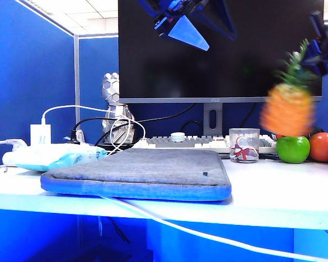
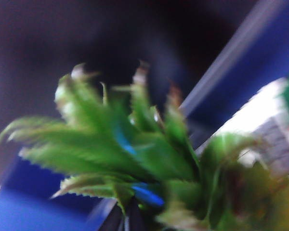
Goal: Pick up the pineapple and place it above the gray bag.
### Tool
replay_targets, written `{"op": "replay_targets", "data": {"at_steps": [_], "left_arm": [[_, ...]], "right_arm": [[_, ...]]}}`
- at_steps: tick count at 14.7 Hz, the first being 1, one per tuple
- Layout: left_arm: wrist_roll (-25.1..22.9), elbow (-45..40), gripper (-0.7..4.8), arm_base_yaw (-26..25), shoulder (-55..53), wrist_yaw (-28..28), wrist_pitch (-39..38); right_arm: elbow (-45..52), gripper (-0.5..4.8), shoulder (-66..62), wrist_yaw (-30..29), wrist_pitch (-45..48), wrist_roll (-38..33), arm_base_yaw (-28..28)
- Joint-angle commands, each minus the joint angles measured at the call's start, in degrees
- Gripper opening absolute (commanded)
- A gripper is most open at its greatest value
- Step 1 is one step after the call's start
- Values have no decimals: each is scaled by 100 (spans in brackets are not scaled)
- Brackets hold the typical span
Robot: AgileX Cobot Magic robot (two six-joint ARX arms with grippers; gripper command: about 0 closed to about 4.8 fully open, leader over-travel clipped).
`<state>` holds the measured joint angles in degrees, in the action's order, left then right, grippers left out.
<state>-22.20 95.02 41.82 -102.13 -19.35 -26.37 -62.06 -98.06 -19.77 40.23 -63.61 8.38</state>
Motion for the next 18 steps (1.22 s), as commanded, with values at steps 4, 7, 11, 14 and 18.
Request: {"op": "replay_targets", "data": {"at_steps": [4, 7, 11, 14, 18], "left_arm": [[179, 22, 465, -11, 17, 1172, 83], [651, 269, 463, -236, 94, 1576, 35], [1606, 345, 456, -1220, 575, 1685, 0], [1770, 323, 455, -1845, 682, 772, -210], [1049, 142, 425, -2039, 682, -256, -251]], "right_arm": [[-621, -8, 560, -1134, -664, 1196, -15], [-621, -9, 1084, -1727, -1357, 1821, -20], [-621, -8, 1768, -1939, -2455, 3195, -514], [-619, -8, 1810, -1659, -2822, 3908, -1137], [-621, -8, 1432, -977, -2868, 4590, -2050]]}}
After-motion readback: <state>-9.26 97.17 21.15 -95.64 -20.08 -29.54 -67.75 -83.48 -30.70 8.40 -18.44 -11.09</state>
